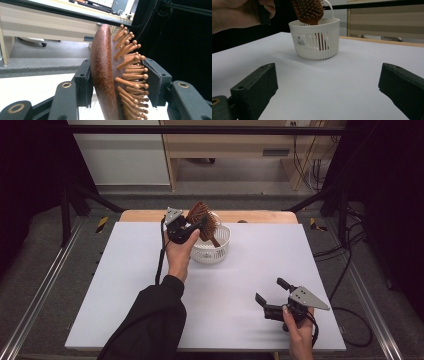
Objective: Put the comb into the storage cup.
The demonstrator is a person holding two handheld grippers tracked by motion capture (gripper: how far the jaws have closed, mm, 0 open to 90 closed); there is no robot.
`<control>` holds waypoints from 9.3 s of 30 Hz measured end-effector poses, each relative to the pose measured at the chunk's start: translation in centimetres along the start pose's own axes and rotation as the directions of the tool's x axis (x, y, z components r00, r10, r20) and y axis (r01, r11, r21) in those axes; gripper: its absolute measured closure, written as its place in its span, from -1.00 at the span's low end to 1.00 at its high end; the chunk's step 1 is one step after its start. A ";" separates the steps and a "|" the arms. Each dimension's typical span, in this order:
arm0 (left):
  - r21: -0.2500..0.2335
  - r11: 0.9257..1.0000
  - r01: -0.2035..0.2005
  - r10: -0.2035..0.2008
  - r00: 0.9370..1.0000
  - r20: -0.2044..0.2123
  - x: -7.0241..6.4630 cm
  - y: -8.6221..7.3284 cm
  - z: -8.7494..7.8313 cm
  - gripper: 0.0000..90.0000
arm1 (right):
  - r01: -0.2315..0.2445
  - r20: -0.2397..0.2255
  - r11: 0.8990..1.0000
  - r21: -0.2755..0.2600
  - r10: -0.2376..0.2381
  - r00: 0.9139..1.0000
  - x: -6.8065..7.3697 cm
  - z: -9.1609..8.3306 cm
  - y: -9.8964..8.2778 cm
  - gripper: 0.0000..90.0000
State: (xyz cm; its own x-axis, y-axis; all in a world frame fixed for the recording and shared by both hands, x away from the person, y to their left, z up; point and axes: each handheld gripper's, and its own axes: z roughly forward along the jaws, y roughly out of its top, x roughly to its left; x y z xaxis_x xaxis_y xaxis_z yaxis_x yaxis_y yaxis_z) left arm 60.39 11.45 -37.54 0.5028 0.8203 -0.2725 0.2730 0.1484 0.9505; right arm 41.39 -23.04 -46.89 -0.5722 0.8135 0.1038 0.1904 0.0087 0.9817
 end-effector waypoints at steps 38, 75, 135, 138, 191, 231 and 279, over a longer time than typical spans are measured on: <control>0.002 0.999 0.042 -0.042 0.999 -0.003 2.1 -0.7 -0.8 0.01 | 0.002 -0.006 1.000 0.002 -0.002 1.000 0.0 0.1 0.0 -0.94; 0.008 0.998 0.067 -0.067 0.998 -0.012 3.2 -0.9 -1.1 -0.01 | 0.002 -0.007 1.000 0.003 -0.002 1.000 0.0 0.1 0.0 -0.94; 0.011 0.990 0.142 -0.141 0.989 -0.037 5.4 -2.1 -1.8 -0.04 | 0.005 -0.014 1.000 0.010 -0.005 1.000 0.2 0.3 -0.1 -0.94; 0.013 0.989 0.149 -0.148 0.988 -0.037 5.5 -2.1 -1.9 -0.04 | 0.003 -0.014 1.000 0.011 -0.003 1.000 0.2 0.3 -0.1 -0.94; 0.004 1.000 -0.014 0.015 0.992 -0.124 5.2 -1.2 -2.8 -0.72 | 0.001 -0.017 1.000 0.013 -0.001 1.000 0.2 0.4 -0.2 -0.94; 0.012 0.999 -0.035 0.036 0.992 -0.121 4.5 -1.4 -4.2 -0.92 | 0.008 -0.015 1.000 0.018 -0.008 1.000 0.3 0.4 -0.2 -0.94; -0.090 0.991 -0.095 0.091 0.995 -0.047 3.3 2.3 -11.6 -0.94 | 0.025 -0.020 0.999 0.030 -0.024 1.000 0.6 0.6 -0.3 -0.94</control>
State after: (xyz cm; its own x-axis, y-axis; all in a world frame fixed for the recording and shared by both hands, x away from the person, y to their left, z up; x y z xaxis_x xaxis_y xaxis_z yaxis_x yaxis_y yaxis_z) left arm 53.16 20.88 -34.49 0.4860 0.8557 -0.1779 0.1495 0.1192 0.9816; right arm 41.51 -22.19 -47.18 -0.5923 0.8014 0.0829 0.1996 0.0463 0.9788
